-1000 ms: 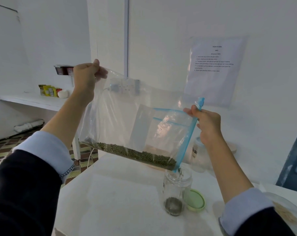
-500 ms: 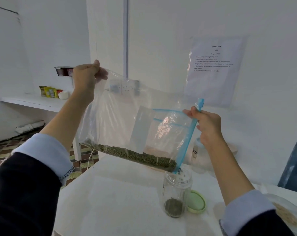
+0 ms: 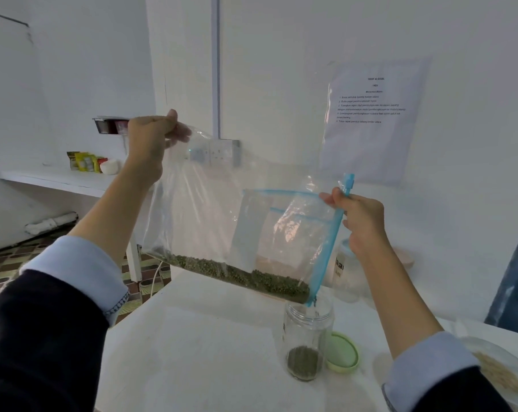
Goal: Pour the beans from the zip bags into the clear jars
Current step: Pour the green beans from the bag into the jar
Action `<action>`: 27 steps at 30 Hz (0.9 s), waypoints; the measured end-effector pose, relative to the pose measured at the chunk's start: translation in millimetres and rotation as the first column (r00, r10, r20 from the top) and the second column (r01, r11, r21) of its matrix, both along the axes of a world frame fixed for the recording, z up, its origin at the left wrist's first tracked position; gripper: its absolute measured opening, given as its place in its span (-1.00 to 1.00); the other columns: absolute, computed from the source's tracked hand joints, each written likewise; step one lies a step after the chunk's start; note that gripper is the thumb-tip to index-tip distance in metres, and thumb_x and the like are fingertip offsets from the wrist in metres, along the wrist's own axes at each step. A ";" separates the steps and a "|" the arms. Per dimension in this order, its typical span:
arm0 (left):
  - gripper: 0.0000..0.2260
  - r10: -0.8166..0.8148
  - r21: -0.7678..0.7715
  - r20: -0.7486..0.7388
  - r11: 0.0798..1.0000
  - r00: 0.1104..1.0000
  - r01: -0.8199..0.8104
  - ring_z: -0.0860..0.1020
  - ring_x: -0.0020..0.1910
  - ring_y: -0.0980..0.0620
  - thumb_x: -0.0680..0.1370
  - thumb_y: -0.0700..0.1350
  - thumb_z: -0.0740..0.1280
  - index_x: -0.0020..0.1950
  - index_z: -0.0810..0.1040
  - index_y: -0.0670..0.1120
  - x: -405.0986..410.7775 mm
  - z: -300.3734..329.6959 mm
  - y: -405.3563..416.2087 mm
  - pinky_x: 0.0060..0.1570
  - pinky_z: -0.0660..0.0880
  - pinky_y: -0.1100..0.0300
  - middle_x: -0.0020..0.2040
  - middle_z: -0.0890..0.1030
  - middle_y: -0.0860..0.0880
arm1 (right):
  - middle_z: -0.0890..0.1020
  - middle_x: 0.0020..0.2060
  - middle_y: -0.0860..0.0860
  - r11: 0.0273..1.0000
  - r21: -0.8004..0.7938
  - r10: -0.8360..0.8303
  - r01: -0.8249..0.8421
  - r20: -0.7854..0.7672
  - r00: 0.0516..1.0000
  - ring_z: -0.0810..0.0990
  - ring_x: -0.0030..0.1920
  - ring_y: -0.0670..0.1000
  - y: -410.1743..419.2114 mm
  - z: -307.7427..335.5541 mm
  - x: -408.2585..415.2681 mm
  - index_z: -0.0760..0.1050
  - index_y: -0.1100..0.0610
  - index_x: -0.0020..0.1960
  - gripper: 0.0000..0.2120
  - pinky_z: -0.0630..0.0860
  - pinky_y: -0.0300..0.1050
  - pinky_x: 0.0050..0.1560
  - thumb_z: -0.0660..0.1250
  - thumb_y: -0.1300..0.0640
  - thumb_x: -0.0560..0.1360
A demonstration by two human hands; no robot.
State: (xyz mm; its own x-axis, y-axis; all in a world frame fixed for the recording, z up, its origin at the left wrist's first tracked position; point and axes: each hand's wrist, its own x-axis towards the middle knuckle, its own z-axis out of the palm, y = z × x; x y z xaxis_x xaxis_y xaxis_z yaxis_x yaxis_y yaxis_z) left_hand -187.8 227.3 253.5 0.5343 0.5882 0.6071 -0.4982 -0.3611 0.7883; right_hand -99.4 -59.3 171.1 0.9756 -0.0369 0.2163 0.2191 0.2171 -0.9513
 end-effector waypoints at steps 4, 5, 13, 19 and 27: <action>-0.72 -0.022 -0.024 -0.006 0.999 1.000 0.022 0.57 -0.35 0.17 0.60 -0.12 0.25 -0.30 0.55 -0.13 0.3 0.5 -0.4 -0.06 0.47 0.22 -0.43 0.63 0.10 | 0.65 -0.12 -0.08 1.000 0.010 -0.006 0.006 -0.012 1.000 0.46 -0.22 -0.20 -0.1 -1.2 0.8 0.65 0.21 0.02 -0.80 0.36 -0.34 -0.19 0.37 0.09 0.52; -0.72 -0.022 -0.022 -0.005 1.000 1.000 0.021 0.57 -0.35 0.17 0.60 -0.12 0.25 -0.29 0.55 -0.13 0.2 0.8 -0.8 -0.05 0.48 0.21 -0.43 0.63 0.10 | 0.65 -0.08 -0.07 1.000 0.000 -0.004 0.004 -0.014 1.000 0.47 -0.20 -0.19 0.5 -1.6 0.8 0.66 0.20 0.02 -0.80 0.36 -0.31 -0.12 0.38 0.09 0.52; -0.71 -0.034 -0.028 -0.007 0.999 0.999 0.034 0.56 -0.37 0.17 0.60 -0.14 0.24 -0.31 0.55 -0.13 -0.4 2.1 -3.4 -0.02 0.47 0.18 -0.44 0.63 0.09 | 0.67 -0.07 -0.04 1.000 0.006 -0.020 0.020 -0.009 1.000 0.50 -0.20 -0.18 -0.3 -1.9 2.4 0.65 0.18 -0.04 -0.84 0.37 -0.38 -0.20 0.39 0.09 0.50; -0.71 -0.036 -0.050 -0.006 0.998 0.999 0.036 0.56 -0.37 0.15 0.59 -0.15 0.25 -0.32 0.54 -0.13 -0.9 2.2 -2.7 -0.03 0.46 0.18 -0.44 0.62 0.08 | 0.65 -0.18 -0.11 1.000 0.008 -0.014 0.014 0.005 1.000 0.49 -0.20 -0.18 -1.6 -0.2 2.5 0.66 0.18 -0.04 -0.84 0.36 -0.35 -0.17 0.39 0.10 0.51; -0.71 -0.028 -0.045 -0.012 0.999 1.000 0.027 0.54 -0.37 0.13 0.60 -0.17 0.23 -0.32 0.53 -0.14 -1.5 4.0 -5.6 -0.11 0.46 0.22 -0.46 0.62 0.06 | 0.68 -0.03 -0.01 1.000 -0.022 0.017 -0.016 0.008 1.000 0.55 -0.07 -0.15 -3.6 -0.7 1.6 0.62 0.09 -0.19 -0.87 0.36 -0.29 -0.13 0.39 0.09 0.51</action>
